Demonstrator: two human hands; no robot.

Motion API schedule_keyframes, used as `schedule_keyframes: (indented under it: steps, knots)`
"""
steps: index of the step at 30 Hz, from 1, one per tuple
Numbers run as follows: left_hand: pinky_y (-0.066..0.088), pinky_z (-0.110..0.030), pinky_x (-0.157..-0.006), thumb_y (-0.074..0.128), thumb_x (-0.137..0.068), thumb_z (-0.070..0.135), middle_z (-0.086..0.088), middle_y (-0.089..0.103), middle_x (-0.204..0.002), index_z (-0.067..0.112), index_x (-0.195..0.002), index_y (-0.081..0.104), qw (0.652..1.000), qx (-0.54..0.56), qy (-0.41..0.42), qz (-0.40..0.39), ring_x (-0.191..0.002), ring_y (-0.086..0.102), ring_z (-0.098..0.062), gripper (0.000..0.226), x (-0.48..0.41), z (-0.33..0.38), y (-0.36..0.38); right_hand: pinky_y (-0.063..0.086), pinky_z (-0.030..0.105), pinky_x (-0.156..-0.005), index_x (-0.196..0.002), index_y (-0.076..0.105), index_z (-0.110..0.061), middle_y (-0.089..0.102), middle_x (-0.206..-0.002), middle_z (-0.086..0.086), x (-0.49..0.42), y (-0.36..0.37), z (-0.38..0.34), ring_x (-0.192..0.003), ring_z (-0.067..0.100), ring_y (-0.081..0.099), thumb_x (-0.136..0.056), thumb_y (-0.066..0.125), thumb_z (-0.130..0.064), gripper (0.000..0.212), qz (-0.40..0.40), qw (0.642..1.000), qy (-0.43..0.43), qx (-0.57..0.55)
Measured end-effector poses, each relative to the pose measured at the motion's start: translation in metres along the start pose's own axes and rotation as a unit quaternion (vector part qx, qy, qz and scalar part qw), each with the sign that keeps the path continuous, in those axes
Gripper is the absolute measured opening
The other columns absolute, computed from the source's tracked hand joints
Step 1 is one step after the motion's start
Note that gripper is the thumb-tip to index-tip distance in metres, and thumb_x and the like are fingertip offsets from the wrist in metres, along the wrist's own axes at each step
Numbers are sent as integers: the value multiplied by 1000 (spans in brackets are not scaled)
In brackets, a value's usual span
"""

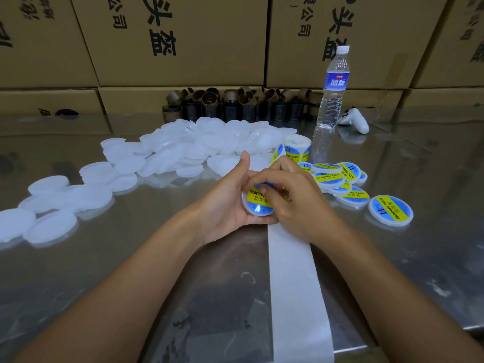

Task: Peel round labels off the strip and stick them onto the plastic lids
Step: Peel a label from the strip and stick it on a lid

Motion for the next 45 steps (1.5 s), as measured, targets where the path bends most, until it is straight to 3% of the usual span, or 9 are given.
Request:
schedule_keyframes:
  steps: [11, 17, 22, 28, 31, 34, 39, 43, 45]
  knots:
    - [56, -44, -86, 14, -96, 60, -14, 68, -102, 0, -110, 59, 1000, -1, -4, 27, -95, 68, -23, 77, 2, 2, 2, 34, 10, -63, -94, 75, -29, 53, -80, 4, -2, 1, 6, -66, 4, 45, -84, 64, -4, 28, 48, 999, 8, -14]
    - [55, -45, -89, 15, -95, 62, -15, 67, -106, -3, -120, 54, 999, -1, -8, 31, -99, 66, -25, 80, 1, 3, 2, 34, 9, -63, -95, 64, -44, 57, -83, 8, -2, 1, 7, -69, 11, 48, -84, 66, -5, 40, 60, 998, -3, -12]
    - [56, -49, -85, 23, -94, 61, -15, 67, -106, 4, -109, 53, 997, 11, -12, 78, -96, 67, -28, 66, 1, 1, 2, 35, 13, -62, -125, 59, -32, 56, -85, 11, -3, 1, 11, -63, 8, 44, -83, 66, -6, 49, 46, 999, 16, -7]
    - [54, -49, -87, 28, -94, 55, -13, 69, -100, 5, -99, 59, 997, -3, 0, 72, -93, 67, -26, 59, 1, 3, 3, 35, 9, -62, -128, 56, -30, 51, -90, -2, -2, 2, 15, -61, 6, 44, -83, 69, -11, 51, 77, 997, 20, -17]
    - [54, -48, -89, 46, -93, 35, -20, 66, -113, 1, -111, 56, 996, -31, 25, 83, -95, 67, -28, 40, 2, 2, 3, 35, 9, -62, -121, 60, -26, 52, -91, -1, -3, 1, 16, -61, 1, 45, -85, 66, -13, 38, 101, 995, 25, -2]
    - [57, -41, -83, 38, -101, 13, -19, 65, -111, -1, -117, 53, 992, -50, 47, 107, -87, 69, -27, 25, 2, 0, 1, 33, 12, -61, -113, 63, -23, 56, -87, 1, -4, 1, 16, -60, 2, 44, -88, 61, -10, 29, 100, 995, 27, 8]
    - [59, -36, -75, 37, -102, 10, -13, 67, -98, 7, -103, 57, 989, -39, 73, 126, -80, 70, -22, 21, 3, 3, 3, 39, 21, -61, -111, 59, -22, 56, -82, -2, -5, 3, 16, -63, 13, 51, -90, 60, -21, 21, 103, 991, 76, -36]
    - [59, -35, -73, 35, -102, 9, -14, 62, -102, 8, -100, 55, 983, -16, 109, 148, -87, 65, -25, 20, 2, 5, 5, 40, 13, -53, -93, 58, -23, 59, -72, -1, -6, 3, 17, -55, 5, 50, -91, 61, -26, 5, 89, 984, 115, -99]
    - [58, -34, -74, 35, -102, 8, -14, 60, -101, 8, -99, 55, 981, -22, 118, 151, -89, 62, -26, 20, 3, 6, 6, 44, 17, -54, -83, 60, -20, 61, -67, 1, -6, 3, 16, -53, 4, 52, -90, 61, -25, 9, 84, 982, 122, -121]
Point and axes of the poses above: each hand's wrist, its own x-axis away from the middle knuckle, its own y-axis out of the palm, z = x × y, the point moved 1 cm from there along -x, towards the middle knuckle
